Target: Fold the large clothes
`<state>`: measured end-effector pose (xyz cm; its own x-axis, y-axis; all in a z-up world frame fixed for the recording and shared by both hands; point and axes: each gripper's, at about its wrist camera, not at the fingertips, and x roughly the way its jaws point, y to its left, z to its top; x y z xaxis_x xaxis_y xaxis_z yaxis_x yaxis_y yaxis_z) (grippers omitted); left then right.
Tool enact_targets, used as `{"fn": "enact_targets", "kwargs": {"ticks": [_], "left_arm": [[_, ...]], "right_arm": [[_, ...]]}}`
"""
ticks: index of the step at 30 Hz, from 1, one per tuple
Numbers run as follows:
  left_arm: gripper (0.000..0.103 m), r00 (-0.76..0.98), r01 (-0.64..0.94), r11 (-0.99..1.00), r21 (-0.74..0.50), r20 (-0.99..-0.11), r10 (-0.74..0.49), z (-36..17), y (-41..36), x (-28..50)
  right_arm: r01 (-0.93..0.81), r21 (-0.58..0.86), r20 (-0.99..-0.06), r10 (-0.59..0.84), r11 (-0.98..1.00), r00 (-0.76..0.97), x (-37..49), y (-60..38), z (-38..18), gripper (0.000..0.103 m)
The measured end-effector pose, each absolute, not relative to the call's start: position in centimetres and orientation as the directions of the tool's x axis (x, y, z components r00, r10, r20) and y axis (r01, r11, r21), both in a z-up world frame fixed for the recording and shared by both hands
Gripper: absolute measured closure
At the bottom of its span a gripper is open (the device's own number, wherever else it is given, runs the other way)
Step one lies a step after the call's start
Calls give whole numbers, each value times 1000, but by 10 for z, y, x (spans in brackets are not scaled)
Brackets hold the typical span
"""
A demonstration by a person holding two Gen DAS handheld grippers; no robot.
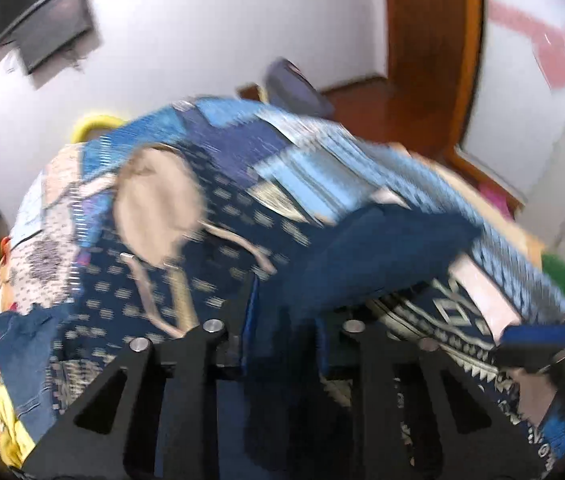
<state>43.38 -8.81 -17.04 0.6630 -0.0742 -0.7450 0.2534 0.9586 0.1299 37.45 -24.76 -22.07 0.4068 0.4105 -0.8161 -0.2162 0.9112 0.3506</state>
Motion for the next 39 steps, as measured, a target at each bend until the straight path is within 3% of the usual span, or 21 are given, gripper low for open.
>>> {"fn": "enact_targets", "kwargs": {"ticks": [2, 5, 9, 11, 14, 17, 19, 22, 29, 35, 39], "left_arm": [[89, 686, 213, 971, 113, -724, -66, -154, -65, 432], [89, 710, 123, 988, 99, -704, -18, -136, -13, 421], [89, 648, 66, 996, 59, -762, 3, -151, 44, 407], [81, 590, 39, 998, 48, -807, 16, -172, 65, 400], [50, 534, -3, 999, 51, -844, 45, -206, 87, 381], [39, 474, -32, 999, 18, -880, 31, -242, 105, 358], [39, 463, 6, 1000, 0, -886, -3, -249, 104, 344], [38, 501, 100, 987, 125, -863, 59, -236, 80, 332], [33, 586, 248, 942, 225, -810, 39, -210, 19, 343], [46, 570, 322, 890, 323, -817, 90, -237, -28, 377], [47, 583, 276, 922, 271, -810, 64, -224, -26, 398]], "right_arm": [[-235, 305, -832, 378, 923, 407, 380, -233, -224, 96], [-258, 191, -872, 284, 947, 398, 384, -214, -240, 96], [-292, 99, -880, 220, 951, 421, 376, -207, -258, 95], [-311, 110, -877, 239, 944, 416, 374, -208, -258, 91], [-308, 106, -885, 231, 945, 404, 377, -207, -259, 91], [-301, 90, -888, 213, 949, 407, 377, -206, -260, 91], [-303, 71, -890, 197, 950, 412, 378, -203, -261, 91], [-310, 37, -892, 171, 950, 418, 377, -198, -261, 91], [-289, 30, -904, 150, 957, 401, 374, -196, -255, 91], [-252, 189, -890, 274, 949, 366, 368, -213, -241, 91], [-245, 162, -888, 249, 956, 385, 362, -223, -234, 91]]}}
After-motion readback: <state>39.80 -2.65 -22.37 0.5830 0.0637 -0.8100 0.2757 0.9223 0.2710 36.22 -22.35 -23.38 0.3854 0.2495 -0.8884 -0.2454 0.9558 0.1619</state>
